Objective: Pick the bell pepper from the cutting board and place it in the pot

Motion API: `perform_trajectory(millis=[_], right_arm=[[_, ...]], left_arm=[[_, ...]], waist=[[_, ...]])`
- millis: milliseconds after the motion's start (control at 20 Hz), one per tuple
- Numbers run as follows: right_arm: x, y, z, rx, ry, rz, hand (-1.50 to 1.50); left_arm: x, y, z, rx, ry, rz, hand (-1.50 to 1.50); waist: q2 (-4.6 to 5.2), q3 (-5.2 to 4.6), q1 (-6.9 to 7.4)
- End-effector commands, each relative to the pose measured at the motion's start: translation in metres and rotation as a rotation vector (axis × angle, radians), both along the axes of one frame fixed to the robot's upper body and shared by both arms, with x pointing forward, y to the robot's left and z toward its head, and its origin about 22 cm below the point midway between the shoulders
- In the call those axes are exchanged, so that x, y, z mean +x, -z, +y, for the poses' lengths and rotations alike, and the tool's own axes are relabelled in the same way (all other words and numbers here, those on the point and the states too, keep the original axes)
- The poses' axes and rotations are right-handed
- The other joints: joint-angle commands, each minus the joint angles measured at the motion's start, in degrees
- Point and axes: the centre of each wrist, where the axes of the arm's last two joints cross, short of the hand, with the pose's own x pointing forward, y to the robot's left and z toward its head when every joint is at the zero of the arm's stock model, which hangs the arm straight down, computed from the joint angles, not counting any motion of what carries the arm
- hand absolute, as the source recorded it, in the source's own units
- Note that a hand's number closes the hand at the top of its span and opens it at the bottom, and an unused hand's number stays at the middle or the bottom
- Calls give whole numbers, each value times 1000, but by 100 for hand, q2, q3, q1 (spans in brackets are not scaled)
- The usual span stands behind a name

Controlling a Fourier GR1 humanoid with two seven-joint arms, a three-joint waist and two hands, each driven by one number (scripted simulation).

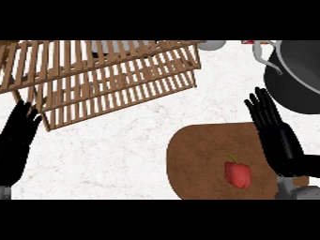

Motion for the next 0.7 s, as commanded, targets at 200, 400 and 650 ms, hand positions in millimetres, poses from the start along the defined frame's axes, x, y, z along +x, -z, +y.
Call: perform_trajectory(millis=[200,400,650], right_arm=[[-12,-107,-44,-426,96,-744,150],[-37,-77,-116,-702,656,-610,-150],[-97,-59,-57,-712,582,-880,-150]], left_arm=[[-5,-8,-3,130,-10,-156,0],[-21,3,-5,131,-53,-148,0],[-23,20,-41,123,19,-203,0]], waist=[[-201,-56,-724],[-112,-35,-1285],[18,-23,-806]])
